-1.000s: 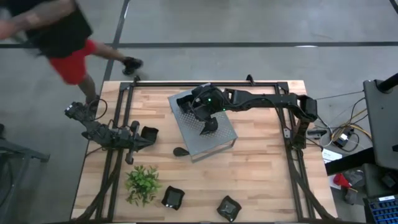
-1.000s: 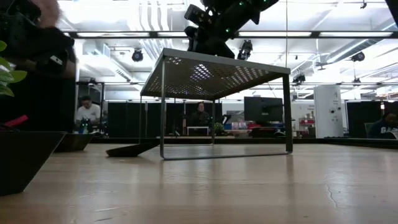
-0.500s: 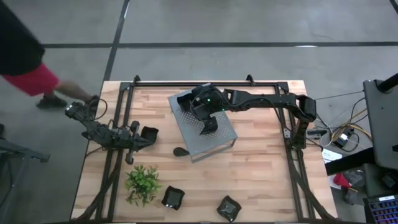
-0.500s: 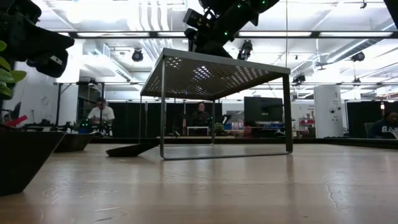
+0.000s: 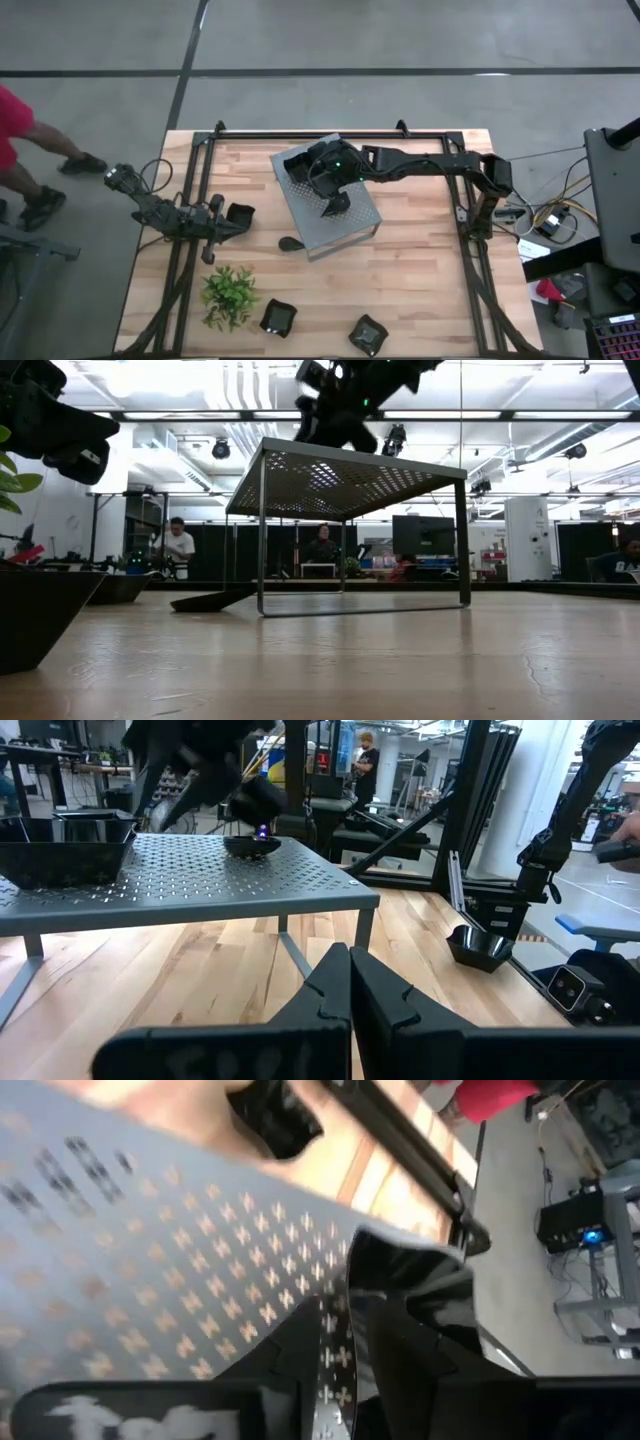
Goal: Pick & Place Mini shaped plates
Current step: Stack the distorted square plate on top of the distorted square plate on the shelf
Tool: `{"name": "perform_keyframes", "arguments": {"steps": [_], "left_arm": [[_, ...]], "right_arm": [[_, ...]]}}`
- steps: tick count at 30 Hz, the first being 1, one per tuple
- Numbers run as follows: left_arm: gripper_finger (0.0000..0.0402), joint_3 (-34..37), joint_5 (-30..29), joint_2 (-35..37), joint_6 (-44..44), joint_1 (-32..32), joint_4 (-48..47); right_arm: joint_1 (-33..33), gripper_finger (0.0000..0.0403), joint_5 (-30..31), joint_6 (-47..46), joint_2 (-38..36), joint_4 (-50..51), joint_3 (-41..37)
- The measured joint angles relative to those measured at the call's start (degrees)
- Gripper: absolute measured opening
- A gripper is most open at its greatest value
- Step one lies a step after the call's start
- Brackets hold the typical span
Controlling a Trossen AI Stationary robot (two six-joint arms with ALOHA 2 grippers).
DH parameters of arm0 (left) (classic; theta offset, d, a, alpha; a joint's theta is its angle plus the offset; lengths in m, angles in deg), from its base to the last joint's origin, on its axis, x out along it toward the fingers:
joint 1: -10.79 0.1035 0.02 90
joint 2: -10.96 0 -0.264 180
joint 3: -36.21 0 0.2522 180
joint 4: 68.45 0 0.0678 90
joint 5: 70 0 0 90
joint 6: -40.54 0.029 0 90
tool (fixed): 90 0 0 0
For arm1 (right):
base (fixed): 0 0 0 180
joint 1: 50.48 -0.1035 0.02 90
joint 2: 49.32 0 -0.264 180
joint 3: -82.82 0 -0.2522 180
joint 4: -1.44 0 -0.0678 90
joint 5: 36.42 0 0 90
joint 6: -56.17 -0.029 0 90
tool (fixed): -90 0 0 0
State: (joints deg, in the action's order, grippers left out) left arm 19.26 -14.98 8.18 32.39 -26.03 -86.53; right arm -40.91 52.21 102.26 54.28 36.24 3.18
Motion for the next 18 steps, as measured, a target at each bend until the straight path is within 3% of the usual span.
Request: {"name": "perform_keyframes", "arguments": {"steps": [7, 14, 18], "left_arm": [[0.0, -0.01, -0.02, -0.01, 0.01, 0.0, 0.0], [0.0, 0.0, 0.0, -0.01, 0.01, 0.0, 0.0], [0.0, -0.01, 0.0, -0.01, 0.0, -0.01, 0.02]], "right_arm": [[-4.09, 0.0097, -1.87, -5.53, -4.22, 3.36, 0.15], [-11.44, 0.0083, -9.22, -9.82, -8.01, 13.09, 0.11], [-17.17, 0.0074, -9.74, -12.64, -8.38, 19.38, 0.04]]}}
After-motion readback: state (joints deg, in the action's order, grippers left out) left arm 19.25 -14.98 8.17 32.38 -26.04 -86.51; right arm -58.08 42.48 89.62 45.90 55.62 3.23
